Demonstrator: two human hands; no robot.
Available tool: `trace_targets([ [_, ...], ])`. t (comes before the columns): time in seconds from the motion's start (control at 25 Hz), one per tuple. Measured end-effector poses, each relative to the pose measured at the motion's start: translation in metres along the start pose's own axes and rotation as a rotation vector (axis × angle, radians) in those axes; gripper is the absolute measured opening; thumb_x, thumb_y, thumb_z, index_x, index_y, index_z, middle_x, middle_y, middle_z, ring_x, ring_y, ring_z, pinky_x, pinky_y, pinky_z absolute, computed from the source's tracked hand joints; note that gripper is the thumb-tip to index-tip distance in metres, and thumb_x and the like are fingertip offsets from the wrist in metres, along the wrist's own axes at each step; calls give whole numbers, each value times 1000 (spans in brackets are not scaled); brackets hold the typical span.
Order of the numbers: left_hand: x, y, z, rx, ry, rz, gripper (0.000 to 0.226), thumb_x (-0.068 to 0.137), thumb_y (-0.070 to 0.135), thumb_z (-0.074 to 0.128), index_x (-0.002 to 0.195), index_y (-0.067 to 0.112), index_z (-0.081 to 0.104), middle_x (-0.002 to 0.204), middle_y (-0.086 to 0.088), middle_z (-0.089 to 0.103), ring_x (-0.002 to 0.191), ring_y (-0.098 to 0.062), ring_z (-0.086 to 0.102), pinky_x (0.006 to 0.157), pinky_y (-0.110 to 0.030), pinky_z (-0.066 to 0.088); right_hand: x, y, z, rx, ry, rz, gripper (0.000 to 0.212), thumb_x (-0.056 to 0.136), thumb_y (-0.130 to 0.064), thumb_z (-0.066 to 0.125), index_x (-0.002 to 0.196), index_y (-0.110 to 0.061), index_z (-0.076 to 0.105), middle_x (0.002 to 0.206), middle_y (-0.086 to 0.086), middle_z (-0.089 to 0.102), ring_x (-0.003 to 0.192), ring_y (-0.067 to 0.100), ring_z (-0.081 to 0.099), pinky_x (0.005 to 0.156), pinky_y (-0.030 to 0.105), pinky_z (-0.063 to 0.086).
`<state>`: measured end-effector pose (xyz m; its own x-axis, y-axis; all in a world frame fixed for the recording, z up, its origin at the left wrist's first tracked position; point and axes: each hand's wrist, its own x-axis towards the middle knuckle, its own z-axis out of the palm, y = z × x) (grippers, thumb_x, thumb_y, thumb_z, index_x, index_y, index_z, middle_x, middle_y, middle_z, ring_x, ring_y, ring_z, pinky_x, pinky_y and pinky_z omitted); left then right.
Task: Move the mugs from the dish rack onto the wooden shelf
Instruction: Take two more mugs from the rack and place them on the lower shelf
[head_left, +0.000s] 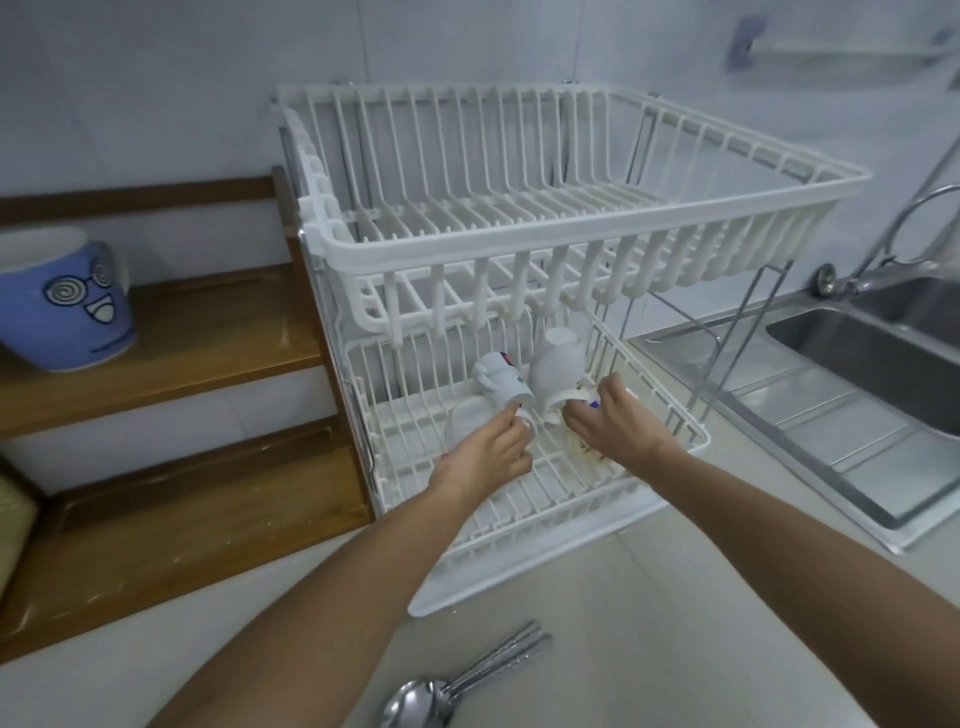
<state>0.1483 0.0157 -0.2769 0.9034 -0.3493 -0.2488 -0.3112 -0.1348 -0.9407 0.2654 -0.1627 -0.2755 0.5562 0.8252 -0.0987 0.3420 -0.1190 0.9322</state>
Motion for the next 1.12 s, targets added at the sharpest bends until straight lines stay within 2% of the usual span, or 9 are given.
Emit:
trace_targets([
  [0.16,-18,-24,-20,-374,143,-210,83,77,8,65,143,15,15,144,-19,32,131,-33,32,117,-51,9,-40,26,-20,357,-82,305,85,62,-15,77,133,-8,30,122,6,45,79,28,60,72,37,36],
  [0.24,-38,-33,-38,-554,251,-349,79,66,8,73,137,20,39,133,-18,50,120,-32,49,114,-45,27,-67,31,-36,675,-100,497,91,60,-32,79,135,-12,30,131,5,47,88,30,63,77,39,39],
  [0.32,-64,-37,-56,-696,405,-501,80,47,11,83,123,23,59,115,-11,65,103,-27,63,99,-38,46,-96,28,-54,1071,-62,694,94,56,-45,77,133,-16,32,129,3,50,96,29,63,81,39,42],
  [0.44,-107,-22,-69,-1041,468,-580,91,48,27,82,131,13,50,121,-13,57,103,-31,57,88,-40,47,-134,11,-83,1857,147,835,87,51,-37,84,123,-22,38,113,-2,57,93,11,62,71,22,48],
  [0.52,-145,-6,-80,-1173,541,-722,94,42,39,79,126,7,53,116,-12,61,95,-32,61,80,-37,51,-153,-6,-104,2177,233,780,84,48,-31,87,115,-29,36,104,-8,60,83,-10,61,60,4,46],
  [0.6,-184,17,-85,-1331,536,-875,98,43,45,79,128,6,52,121,-8,62,98,-30,61,84,-35,52,-161,-22,-125,2292,226,729,84,41,-39,84,112,-32,39,102,-17,59,84,-17,58,59,2,45],
  [0.76,-258,52,-82,-1629,323,-1233,102,46,51,82,135,23,41,133,13,53,111,-15,52,91,-30,47,-151,-53,-174,2364,165,476,85,41,-41,85,115,-33,45,105,-19,61,95,-5,61,69,12,49],
  [0.92,-315,71,-57,-1718,167,-1530,99,48,46,84,134,29,39,125,9,58,109,-18,55,88,-34,49,-117,-82,-230,2438,97,279,88,39,-41,82,118,-31,45,107,-14,63,98,2,62,67,12,48],
  [1.12,-360,85,-13,-1751,4,-1881,95,49,46,85,128,24,38,113,3,62,89,-15,55,74,-28,46,-55,-110,-291,2552,38,96,89,44,-34,84,123,-25,44,109,-12,62,97,1,61,66,12,49],
])
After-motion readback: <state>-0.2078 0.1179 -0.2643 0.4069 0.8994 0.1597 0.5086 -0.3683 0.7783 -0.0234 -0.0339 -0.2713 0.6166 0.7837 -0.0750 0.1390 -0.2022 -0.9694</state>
